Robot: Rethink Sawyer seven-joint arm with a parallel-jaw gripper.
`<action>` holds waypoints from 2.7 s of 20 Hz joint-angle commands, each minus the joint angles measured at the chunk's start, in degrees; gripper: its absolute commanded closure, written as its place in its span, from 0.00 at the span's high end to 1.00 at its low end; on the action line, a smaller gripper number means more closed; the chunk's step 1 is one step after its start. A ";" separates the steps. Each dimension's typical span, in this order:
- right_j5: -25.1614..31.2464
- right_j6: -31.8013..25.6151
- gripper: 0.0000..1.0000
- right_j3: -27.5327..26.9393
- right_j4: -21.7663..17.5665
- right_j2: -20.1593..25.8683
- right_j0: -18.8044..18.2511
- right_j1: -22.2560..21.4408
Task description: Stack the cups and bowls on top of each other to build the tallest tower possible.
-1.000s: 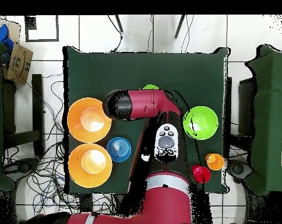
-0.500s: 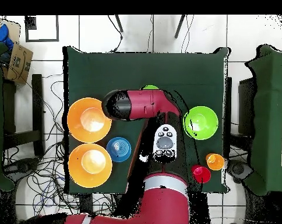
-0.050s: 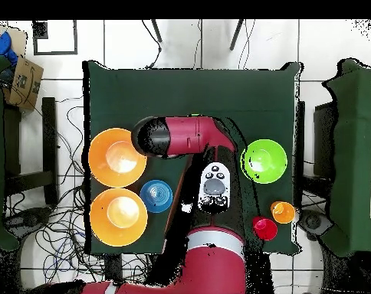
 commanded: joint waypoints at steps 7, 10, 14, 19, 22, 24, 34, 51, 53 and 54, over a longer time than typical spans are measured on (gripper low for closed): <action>4.41 7.36 0.00 -2.03 1.00 2.60 1.22 4.93; 3.10 7.46 0.00 -1.55 0.71 2.45 1.19 4.99; 1.67 7.64 0.00 -0.88 0.48 2.31 1.17 5.03; -0.02 8.06 0.00 -0.18 0.21 1.83 1.46 5.18; -0.50 8.05 0.00 -0.30 0.19 1.71 1.43 5.49; -0.80 7.96 0.00 -0.21 0.09 1.65 1.36 5.57; -1.64 7.93 0.00 0.81 0.41 1.44 1.37 5.24; -0.17 5.79 1.00 -0.99 1.87 2.68 0.01 4.87; 0.24 5.57 1.00 -0.71 2.22 3.01 -0.11 4.44; 0.37 5.48 1.00 -0.61 2.38 3.17 -0.17 4.31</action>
